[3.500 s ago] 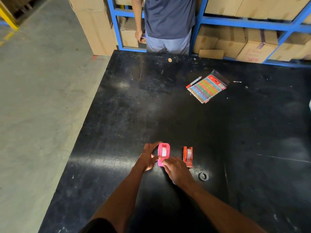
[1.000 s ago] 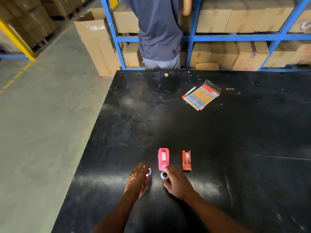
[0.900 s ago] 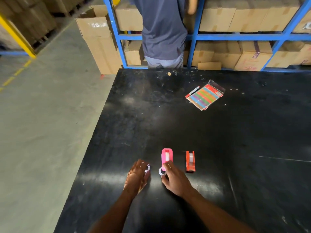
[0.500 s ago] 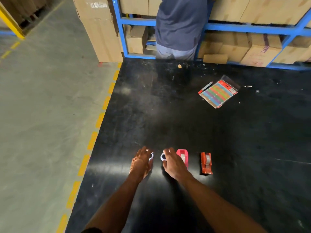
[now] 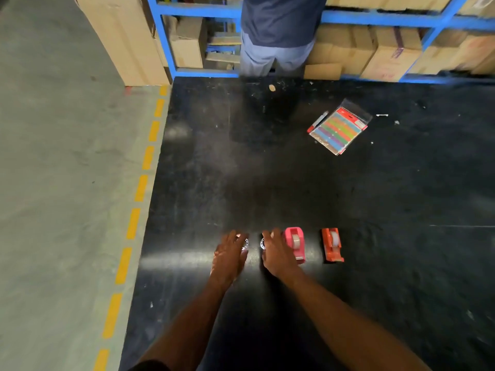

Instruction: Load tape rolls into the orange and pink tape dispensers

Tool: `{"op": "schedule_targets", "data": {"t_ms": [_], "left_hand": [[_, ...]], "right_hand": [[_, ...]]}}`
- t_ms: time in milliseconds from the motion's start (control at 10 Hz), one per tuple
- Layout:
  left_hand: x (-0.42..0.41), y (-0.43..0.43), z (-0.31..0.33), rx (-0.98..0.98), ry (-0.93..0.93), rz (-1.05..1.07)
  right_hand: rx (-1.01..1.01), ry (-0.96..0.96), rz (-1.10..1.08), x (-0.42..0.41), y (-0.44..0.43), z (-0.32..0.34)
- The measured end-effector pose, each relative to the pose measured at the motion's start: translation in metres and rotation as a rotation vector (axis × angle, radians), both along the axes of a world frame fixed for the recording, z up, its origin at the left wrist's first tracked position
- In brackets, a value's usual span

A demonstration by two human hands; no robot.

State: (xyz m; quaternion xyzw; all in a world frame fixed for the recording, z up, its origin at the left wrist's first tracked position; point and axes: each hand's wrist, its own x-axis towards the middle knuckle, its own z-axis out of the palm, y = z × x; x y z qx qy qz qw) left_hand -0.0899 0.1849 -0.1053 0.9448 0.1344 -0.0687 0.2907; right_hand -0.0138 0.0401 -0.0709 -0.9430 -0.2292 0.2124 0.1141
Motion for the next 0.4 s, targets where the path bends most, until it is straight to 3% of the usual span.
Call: {"op": "schedule_targets", "data": {"t_ms": [200,400], "left_hand": [[-0.013,-0.002,0.022,0.147,0.000,-0.048],[-0.059,-0.032,0.051,0.219,-0.091,-0.111]], "right_hand": [[0.043,0.005,0.034,-0.014,-0.008,0.011],[0.141,-0.068,0.204,-0.046,-0.047,0.021]]}}
